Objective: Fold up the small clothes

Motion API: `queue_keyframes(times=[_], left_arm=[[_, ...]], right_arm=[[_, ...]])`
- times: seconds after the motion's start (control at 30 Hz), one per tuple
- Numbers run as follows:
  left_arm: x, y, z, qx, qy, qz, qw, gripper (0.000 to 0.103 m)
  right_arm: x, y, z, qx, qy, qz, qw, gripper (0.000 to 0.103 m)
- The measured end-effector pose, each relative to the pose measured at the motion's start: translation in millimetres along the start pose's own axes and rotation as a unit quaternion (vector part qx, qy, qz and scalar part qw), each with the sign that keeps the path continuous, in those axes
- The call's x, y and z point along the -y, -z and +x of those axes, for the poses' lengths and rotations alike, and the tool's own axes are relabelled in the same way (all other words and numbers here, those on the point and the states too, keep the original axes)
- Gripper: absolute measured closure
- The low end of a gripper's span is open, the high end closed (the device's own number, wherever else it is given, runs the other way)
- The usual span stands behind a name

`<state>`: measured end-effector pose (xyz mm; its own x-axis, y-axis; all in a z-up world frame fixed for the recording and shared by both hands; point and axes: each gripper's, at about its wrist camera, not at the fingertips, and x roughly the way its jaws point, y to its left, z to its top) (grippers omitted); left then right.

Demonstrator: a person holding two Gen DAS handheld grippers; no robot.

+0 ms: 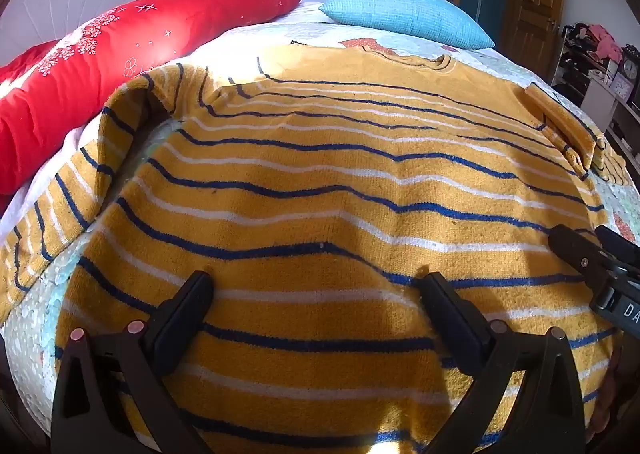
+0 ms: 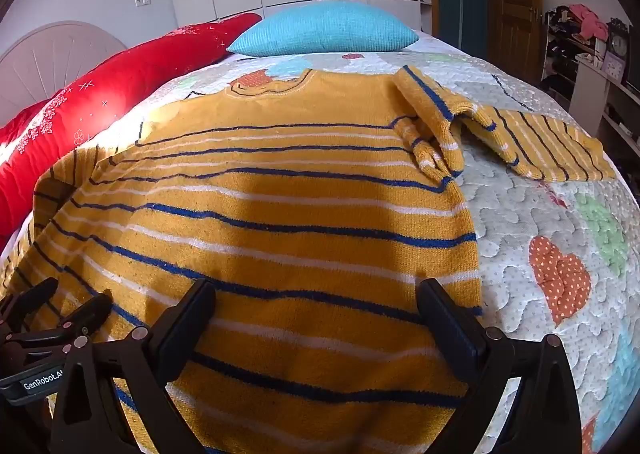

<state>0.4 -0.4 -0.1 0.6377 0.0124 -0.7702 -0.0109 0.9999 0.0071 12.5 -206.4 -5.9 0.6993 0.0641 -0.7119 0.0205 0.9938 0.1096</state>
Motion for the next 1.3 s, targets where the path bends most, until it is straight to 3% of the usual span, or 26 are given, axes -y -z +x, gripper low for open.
queue_keyframes(times=[0.63,1.0,1.17,1.3], left_arm=[[0.8,-3.7,4.5,-0.014,-0.015,0.001,0.9998,0.000],[0.2,2.9,-1.4,0.008,-0.019,-0.001,0.9998,0.000],[3.5,4.5,-14.1,0.017,-0.038,0.007,0.9991,0.000],[2.4,5.3,-34.8,0.009,-0.006,0.007,0.9999,0.000]], right_arm=[[-4.5,-0.3,2.4,-0.004,0.009,-0.007,1.000,0.001],[-4.0,0.2,1.7,-0.006,0.013,-0.009,1.000,0.001],[-3.4,-0.5,2.3,-0.008,0.015,-0.013,1.000,0.001],[-3.7,-0.3,3.1,-0.010,0.016,-0.015,1.000,0.001]])
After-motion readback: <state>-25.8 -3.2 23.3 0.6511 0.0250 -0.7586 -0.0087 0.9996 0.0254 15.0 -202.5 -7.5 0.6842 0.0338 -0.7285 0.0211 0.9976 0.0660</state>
